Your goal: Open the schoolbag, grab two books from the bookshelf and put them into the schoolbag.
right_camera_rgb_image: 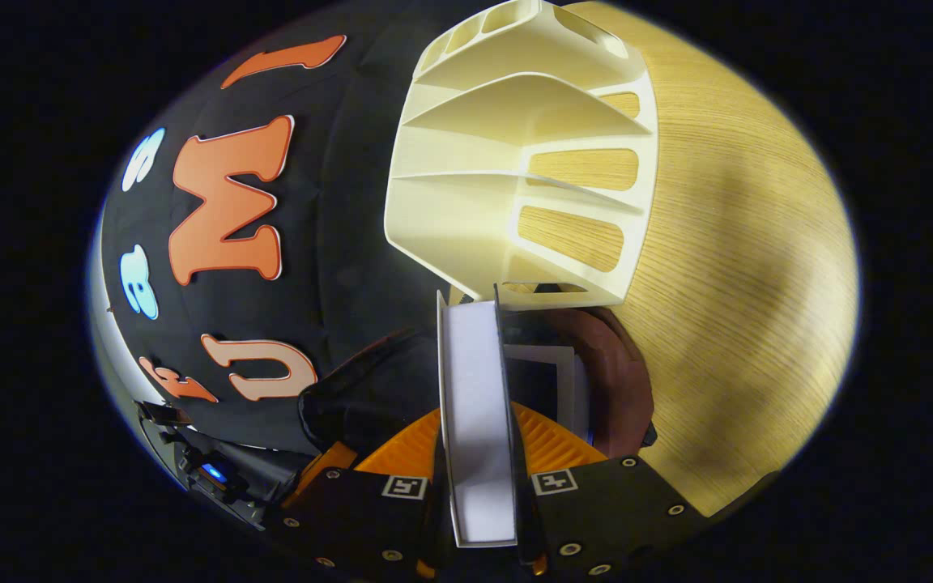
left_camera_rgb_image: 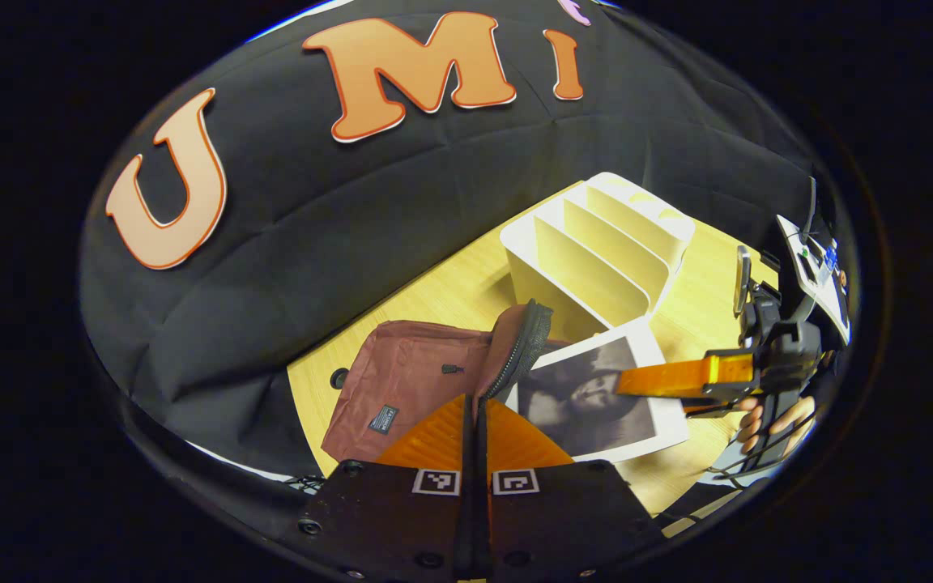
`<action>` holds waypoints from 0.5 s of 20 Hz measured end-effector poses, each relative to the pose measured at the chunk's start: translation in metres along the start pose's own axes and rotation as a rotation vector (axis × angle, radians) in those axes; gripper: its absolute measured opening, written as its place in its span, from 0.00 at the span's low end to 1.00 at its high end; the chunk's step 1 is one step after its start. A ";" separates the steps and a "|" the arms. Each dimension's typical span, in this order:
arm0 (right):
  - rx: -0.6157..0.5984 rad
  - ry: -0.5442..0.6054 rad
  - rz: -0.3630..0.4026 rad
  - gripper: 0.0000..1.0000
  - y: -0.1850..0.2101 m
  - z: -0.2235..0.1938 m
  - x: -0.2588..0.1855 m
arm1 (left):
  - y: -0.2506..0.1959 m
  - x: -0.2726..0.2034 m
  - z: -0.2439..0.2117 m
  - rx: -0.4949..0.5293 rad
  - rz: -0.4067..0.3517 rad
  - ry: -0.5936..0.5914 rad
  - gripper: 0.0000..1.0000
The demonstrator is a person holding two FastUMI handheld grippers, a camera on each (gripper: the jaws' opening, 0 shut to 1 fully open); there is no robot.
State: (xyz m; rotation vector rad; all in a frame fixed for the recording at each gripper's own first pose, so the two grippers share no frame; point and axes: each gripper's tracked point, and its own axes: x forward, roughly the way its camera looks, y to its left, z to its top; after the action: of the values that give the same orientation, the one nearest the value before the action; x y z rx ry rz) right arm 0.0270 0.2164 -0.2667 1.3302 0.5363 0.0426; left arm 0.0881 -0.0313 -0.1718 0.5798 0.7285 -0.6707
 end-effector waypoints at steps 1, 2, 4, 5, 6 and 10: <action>0.006 -0.009 0.006 0.32 0.001 -0.002 0.007 | -0.003 0.001 0.002 0.006 -0.004 0.001 0.01; 0.012 -0.012 0.011 0.32 0.001 -0.005 0.012 | -0.006 0.002 0.004 0.010 -0.008 0.001 0.01; 0.026 -0.018 0.017 0.32 0.004 -0.009 0.025 | -0.012 0.002 0.008 0.016 -0.019 -0.004 0.01; 0.031 -0.018 0.018 0.32 0.005 -0.012 0.032 | -0.014 0.000 0.009 0.021 -0.021 -0.007 0.01; 0.039 -0.014 0.018 0.32 0.008 -0.015 0.039 | -0.018 -0.002 0.010 0.023 -0.024 -0.007 0.01; 0.059 -0.008 0.009 0.21 0.012 -0.027 0.065 | -0.015 -0.002 0.009 0.023 -0.025 -0.006 0.01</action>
State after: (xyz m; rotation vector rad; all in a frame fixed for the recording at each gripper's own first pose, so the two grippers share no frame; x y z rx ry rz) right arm 0.0768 0.2659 -0.2821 1.3895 0.5289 0.0292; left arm 0.0799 -0.0470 -0.1684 0.5905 0.7242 -0.7042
